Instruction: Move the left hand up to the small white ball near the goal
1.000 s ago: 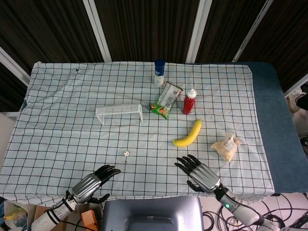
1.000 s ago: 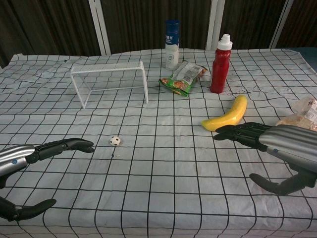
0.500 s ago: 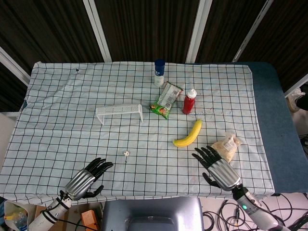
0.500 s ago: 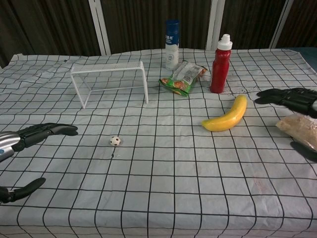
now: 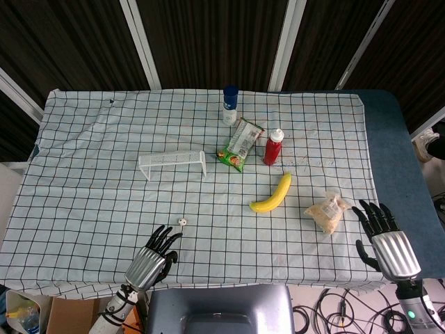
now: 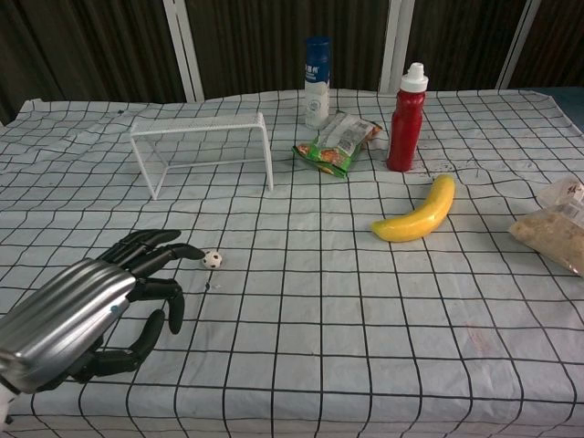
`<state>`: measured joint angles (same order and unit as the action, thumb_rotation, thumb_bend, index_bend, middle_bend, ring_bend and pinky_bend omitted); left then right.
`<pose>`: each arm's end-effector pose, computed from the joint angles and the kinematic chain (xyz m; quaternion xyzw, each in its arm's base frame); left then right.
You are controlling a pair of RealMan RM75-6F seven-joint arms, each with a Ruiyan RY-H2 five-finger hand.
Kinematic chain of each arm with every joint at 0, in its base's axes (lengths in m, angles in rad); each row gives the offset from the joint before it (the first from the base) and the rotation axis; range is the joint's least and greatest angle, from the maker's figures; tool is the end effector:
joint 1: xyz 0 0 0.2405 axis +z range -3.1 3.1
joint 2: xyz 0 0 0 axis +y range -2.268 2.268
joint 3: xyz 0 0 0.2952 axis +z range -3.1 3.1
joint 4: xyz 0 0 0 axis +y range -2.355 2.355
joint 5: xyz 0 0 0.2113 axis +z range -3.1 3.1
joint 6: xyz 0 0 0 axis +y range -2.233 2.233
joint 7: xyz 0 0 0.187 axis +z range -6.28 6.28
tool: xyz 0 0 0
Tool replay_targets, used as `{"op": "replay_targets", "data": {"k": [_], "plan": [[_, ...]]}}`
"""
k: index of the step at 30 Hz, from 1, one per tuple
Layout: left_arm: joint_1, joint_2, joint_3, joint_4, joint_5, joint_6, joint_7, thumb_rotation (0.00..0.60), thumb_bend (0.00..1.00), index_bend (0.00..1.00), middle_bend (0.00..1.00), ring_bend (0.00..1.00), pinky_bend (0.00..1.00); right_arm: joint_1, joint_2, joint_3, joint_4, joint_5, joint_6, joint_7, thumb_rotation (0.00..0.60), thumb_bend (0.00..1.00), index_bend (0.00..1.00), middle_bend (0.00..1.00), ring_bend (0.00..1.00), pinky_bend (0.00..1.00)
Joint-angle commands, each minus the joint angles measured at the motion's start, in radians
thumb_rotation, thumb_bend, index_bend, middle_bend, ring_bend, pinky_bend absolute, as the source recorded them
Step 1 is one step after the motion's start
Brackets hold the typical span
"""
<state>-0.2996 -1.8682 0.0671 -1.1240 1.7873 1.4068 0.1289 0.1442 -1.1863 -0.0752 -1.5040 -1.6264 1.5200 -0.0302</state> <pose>-0.2150 0.2381 -0.1021 -0.7303 -0.3063 -0.4818 0.3751 -0.3375 -0.2201 0.1356 0.6719 -0.3438 0.3795 0.5351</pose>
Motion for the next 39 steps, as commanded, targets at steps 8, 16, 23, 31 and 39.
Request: {"op": "replay_targets", "data": {"k": [8,16,23,31,39], "plan": [[-0.085,-0.174,-0.119,0.175,-0.109,-0.107,0.041,0.600,0.72,0.59,0.17,0.00,0.00,-0.006,0.022,0.007,-0.024,0.001,-0.027,-0.004,0.600,0.46,0.00,0.00,0.00,0.00],[-0.109,-0.209,-0.162,0.237,-0.148,-0.105,0.055,0.600,0.71,0.60,0.17,0.00,0.00,-0.010,0.035,0.013,-0.032,0.008,-0.037,0.001,0.600,0.46,0.00,0.00,0.00,0.00],[-0.123,-0.239,-0.165,0.299,-0.173,-0.103,0.060,0.600,0.71,0.60,0.17,0.01,0.00,-0.015,0.050,0.013,-0.044,0.002,-0.046,0.007,0.600,0.46,0.00,0.00,0.00,0.00],[-0.139,-0.253,-0.167,0.342,-0.196,-0.105,0.055,0.600,0.71,0.60,0.17,0.01,0.00,-0.020,0.055,0.020,-0.048,0.003,-0.052,0.006,0.600,0.46,0.00,0.00,0.00,0.00],[-0.221,-0.281,-0.283,0.403,-0.255,-0.087,0.150,0.600,0.55,0.01,0.03,0.00,0.00,-0.026,0.067,0.019,-0.059,-0.002,-0.057,0.019,0.600,0.46,0.00,0.00,0.00,0.00]]}}
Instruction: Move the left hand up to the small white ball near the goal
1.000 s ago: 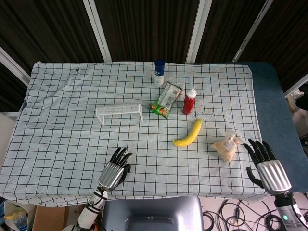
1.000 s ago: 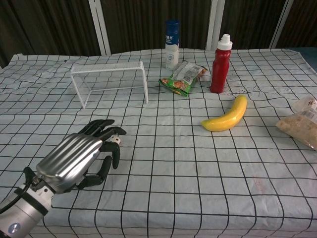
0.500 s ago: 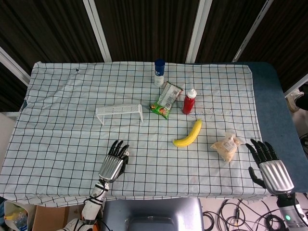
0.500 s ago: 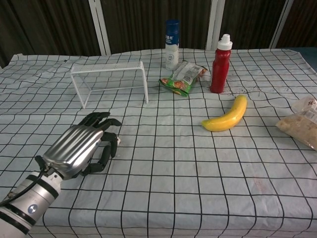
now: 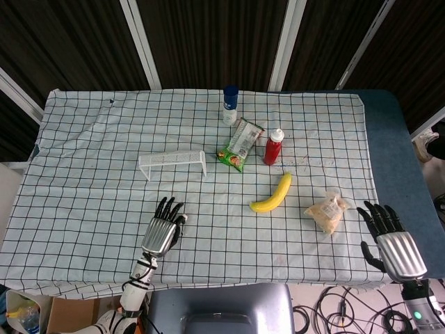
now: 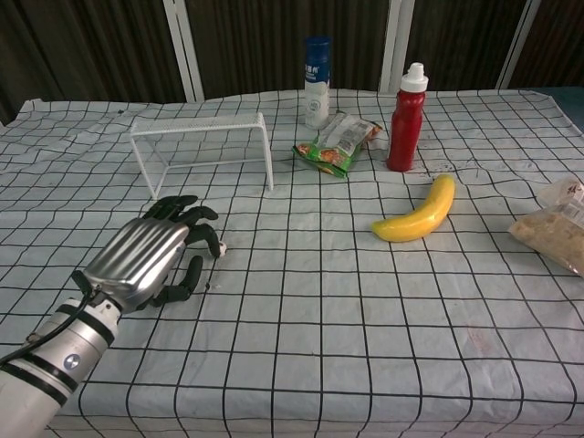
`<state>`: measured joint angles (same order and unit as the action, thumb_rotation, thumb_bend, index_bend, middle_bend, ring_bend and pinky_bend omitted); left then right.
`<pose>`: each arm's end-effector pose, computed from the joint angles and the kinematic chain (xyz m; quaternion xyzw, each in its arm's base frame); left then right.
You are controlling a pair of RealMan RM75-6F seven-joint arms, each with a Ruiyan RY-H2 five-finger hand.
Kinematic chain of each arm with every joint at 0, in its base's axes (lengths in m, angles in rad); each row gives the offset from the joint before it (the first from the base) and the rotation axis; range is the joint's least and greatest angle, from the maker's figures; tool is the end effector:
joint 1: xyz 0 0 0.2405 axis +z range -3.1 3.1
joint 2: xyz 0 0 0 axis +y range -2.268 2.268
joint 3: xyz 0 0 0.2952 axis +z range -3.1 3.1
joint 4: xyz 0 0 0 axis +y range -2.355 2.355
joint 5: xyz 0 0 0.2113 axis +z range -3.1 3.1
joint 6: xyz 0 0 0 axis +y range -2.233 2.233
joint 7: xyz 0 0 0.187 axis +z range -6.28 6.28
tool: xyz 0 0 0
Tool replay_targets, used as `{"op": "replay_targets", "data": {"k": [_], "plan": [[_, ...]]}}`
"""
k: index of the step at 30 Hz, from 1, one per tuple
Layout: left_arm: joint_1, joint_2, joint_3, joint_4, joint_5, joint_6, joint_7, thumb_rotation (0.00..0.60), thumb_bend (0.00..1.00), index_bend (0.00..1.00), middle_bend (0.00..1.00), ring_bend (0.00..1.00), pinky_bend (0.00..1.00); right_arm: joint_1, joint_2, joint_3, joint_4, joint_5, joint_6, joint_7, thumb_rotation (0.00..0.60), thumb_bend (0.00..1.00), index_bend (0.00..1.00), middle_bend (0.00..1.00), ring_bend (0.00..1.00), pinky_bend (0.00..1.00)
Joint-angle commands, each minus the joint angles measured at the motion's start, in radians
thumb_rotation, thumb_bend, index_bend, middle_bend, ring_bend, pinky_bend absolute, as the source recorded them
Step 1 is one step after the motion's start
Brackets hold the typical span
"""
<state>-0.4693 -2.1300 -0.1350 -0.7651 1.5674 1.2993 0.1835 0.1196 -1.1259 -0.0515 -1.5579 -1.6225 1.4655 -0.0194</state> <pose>-0.2011 0.3294 -0.1476 -0.6955 -0.3003 -0.4385 0.4835 -0.3406 -0.2158 0.1478 0.6704 -0.3634 0.3619 0.5362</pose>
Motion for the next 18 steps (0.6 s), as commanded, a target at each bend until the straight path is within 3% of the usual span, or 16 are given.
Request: {"op": "replay_targets", "data": {"k": [1,5,8,10,14,18], "plan": [[-0.071,-0.022,-0.111,0.058,-0.048,0.029,0.138,0.600,0.53,0.00,0.01,0.00,0.00,-0.002,0.012,-0.008,-0.008,-0.011,-0.003,0.016,0.600,0.46,0.00,0.00,0.00,0.00],[-0.097,0.041,-0.196,-0.078,-0.060,0.138,0.142,0.600,0.47,0.00,0.00,0.00,0.00,-0.007,0.025,-0.007,-0.010,-0.016,0.006,0.035,0.600,0.46,0.00,0.00,0.00,0.00],[-0.082,0.140,-0.232,-0.281,-0.043,0.226,0.161,0.600,0.47,0.00,0.00,0.00,0.00,-0.009,0.034,-0.006,-0.018,-0.002,-0.008,0.040,0.600,0.46,0.00,0.00,0.00,0.00],[-0.054,0.223,-0.229,-0.438,-0.034,0.251,0.199,0.600,0.47,0.00,0.00,0.00,0.00,-0.009,0.039,-0.008,-0.025,-0.002,-0.014,0.035,0.600,0.46,0.00,0.00,0.00,0.00],[0.027,0.398,-0.150,-0.699,-0.021,0.243,0.250,0.600,0.47,0.00,0.00,0.00,0.00,-0.014,0.039,-0.011,-0.031,-0.016,-0.008,0.022,0.600,0.46,0.00,0.00,0.00,0.00],[0.115,0.657,0.034,-0.914,-0.013,0.133,0.159,0.600,0.47,0.00,0.00,0.00,0.00,-0.018,0.033,-0.016,-0.034,-0.025,-0.009,-0.004,0.600,0.46,0.00,0.00,0.00,0.00]]}}
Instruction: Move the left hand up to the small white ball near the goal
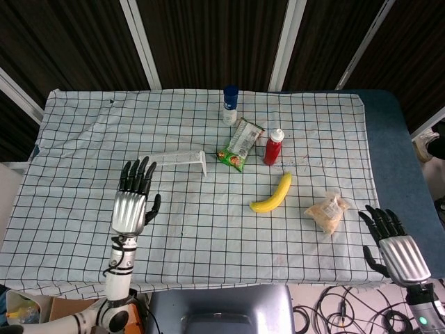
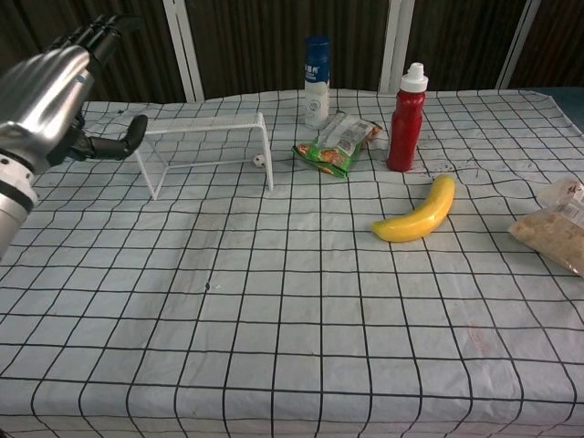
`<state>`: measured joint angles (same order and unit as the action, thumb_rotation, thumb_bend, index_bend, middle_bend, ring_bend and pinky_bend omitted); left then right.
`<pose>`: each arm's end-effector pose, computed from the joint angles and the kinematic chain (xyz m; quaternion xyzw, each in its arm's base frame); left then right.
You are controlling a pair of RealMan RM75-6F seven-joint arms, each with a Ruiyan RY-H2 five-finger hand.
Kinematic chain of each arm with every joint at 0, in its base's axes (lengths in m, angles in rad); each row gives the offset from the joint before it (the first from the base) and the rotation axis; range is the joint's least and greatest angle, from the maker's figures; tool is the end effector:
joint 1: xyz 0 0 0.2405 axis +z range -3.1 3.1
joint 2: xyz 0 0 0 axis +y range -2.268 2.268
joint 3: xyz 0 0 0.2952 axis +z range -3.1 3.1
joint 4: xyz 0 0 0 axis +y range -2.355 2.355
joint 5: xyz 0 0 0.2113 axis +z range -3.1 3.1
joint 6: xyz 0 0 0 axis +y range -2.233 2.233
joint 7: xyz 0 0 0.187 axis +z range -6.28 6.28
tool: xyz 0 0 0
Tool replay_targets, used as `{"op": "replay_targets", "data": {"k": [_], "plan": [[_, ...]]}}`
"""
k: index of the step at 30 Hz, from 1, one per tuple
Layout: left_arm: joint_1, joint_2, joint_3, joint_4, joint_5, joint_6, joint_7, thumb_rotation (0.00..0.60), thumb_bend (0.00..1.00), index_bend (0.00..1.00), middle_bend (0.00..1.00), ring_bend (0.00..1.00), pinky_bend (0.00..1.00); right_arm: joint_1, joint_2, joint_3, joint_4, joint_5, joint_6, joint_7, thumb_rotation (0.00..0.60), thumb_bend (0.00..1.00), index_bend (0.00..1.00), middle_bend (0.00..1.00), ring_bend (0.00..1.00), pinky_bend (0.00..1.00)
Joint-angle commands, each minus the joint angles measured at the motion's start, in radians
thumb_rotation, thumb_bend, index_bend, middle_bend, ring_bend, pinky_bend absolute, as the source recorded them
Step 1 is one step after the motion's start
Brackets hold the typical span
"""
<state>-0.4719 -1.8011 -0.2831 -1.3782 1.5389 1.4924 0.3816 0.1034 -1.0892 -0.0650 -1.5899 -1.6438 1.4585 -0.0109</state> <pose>-0.1567 0.3500 0.0063 -0.5760 -0.2666 -0.5600 0.5325 -0.3390 -0.2060 0.1531 0.6757 -0.3718 0.3549 0.5285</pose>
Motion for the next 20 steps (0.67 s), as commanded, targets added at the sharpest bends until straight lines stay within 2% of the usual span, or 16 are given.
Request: {"op": "replay_targets", "data": {"k": [1,3,5,6,8,10,12,15,20], "plan": [[0.129,0.394,0.231,-0.338,0.017,-0.100,-0.078,0.600,0.47,0.00,0.00,0.00,0.00,-0.002,-0.006,-0.003,-0.002,-0.005,-0.005,-0.019,0.600,0.46,0.00,0.00,0.00,0.00],[0.140,0.537,0.340,-0.401,0.035,-0.195,-0.193,0.600,0.47,0.00,0.00,0.00,0.00,-0.001,-0.011,-0.005,-0.005,-0.004,-0.015,-0.034,0.600,0.46,0.00,0.00,0.00,0.00],[0.149,0.631,0.420,-0.409,0.071,-0.237,-0.283,0.600,0.46,0.00,0.00,0.00,0.00,-0.001,-0.014,-0.007,-0.008,-0.005,-0.022,-0.046,0.600,0.46,0.00,0.00,0.00,0.00],[0.165,0.670,0.459,-0.393,0.094,-0.236,-0.308,0.600,0.45,0.00,0.00,0.00,0.00,-0.001,-0.016,-0.008,-0.010,-0.007,-0.024,-0.052,0.600,0.46,0.00,0.00,0.00,0.00],[0.208,0.692,0.496,-0.350,0.119,-0.193,-0.303,0.600,0.43,0.00,0.00,0.00,0.00,-0.001,-0.019,-0.009,-0.011,-0.012,-0.024,-0.061,0.600,0.46,0.00,0.00,0.00,0.00],[0.266,0.678,0.511,-0.296,0.136,-0.118,-0.297,0.600,0.42,0.00,0.00,0.00,0.00,-0.003,-0.024,-0.010,-0.010,-0.015,-0.024,-0.070,0.600,0.46,0.00,0.00,0.00,0.00],[0.314,0.642,0.519,-0.236,0.153,-0.053,-0.354,0.600,0.41,0.00,0.00,0.00,0.00,-0.002,-0.031,-0.009,-0.009,-0.016,-0.027,-0.080,0.600,0.46,0.00,0.00,0.00,0.00],[0.325,0.635,0.530,-0.189,0.202,-0.031,-0.376,0.600,0.40,0.00,0.00,0.00,0.00,0.001,-0.038,-0.008,-0.008,-0.019,-0.033,-0.090,0.600,0.46,0.00,0.00,0.00,0.00],[0.353,0.609,0.511,-0.128,0.261,0.060,-0.383,0.600,0.40,0.00,0.00,0.00,0.00,0.000,-0.042,-0.010,-0.010,-0.020,-0.039,-0.099,0.600,0.46,0.00,0.00,0.00,0.00]]}}
